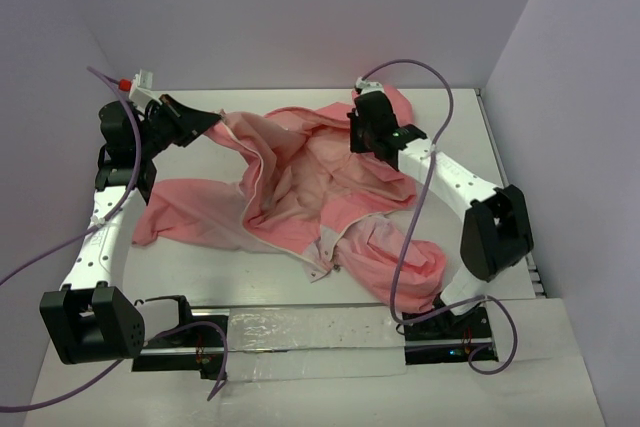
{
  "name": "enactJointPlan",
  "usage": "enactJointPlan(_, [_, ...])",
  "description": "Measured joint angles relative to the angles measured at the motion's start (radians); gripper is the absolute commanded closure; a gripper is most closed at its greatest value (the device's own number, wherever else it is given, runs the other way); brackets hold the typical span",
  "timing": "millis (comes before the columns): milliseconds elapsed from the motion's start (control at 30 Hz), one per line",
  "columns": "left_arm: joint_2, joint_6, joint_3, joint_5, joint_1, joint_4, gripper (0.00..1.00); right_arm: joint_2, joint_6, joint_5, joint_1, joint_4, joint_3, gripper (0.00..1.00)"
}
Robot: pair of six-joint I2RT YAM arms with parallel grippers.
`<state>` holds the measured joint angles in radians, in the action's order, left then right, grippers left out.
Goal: Zip up the jacket
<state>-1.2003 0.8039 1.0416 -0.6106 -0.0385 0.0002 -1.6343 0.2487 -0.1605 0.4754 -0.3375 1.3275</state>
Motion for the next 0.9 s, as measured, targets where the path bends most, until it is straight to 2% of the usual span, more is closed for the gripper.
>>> enactJointPlan(100, [0.000, 0.000, 0.000, 0.001, 0.005, 0.000, 1.00, 0.068, 0.039, 0.077, -0.031, 0.069, -0.075, 1.00])
enactJointPlan(200, [0.000, 0.000, -0.002, 0.023, 0.033, 0.003, 1.00, 0.144, 0.123, 0.175, -0.069, 0.212, -0.197, 1.00])
enactJointPlan(333, [-0.001, 0.009, -0.025, 0.064, 0.154, 0.027, 1.00, 0.208, 0.257, 0.233, -0.087, 0.401, -0.348, 1.00])
enactJointPlan(467, [-0.019, 0.040, -0.065, 0.106, 0.279, 0.080, 1.00, 0.209, 0.390, 0.205, -0.052, 0.516, -0.398, 1.00])
enactJointPlan(600, [-0.049, 0.061, -0.096, 0.138, 0.346, 0.095, 1.00, 0.211, 0.535, 0.113, -0.023, 0.527, -0.396, 1.00])
enactJointPlan(733, [-0.047, 0.079, -0.135, 0.201, 0.350, 0.102, 1.00, 0.185, 0.648, 0.058, -0.019, 0.476, -0.353, 1.00])
enactJointPlan(900, [0.024, 0.099, -0.198, 0.333, 0.349, 0.090, 1.00, 0.084, 0.710, 0.017, -0.015, 0.433, -0.274, 1.00])
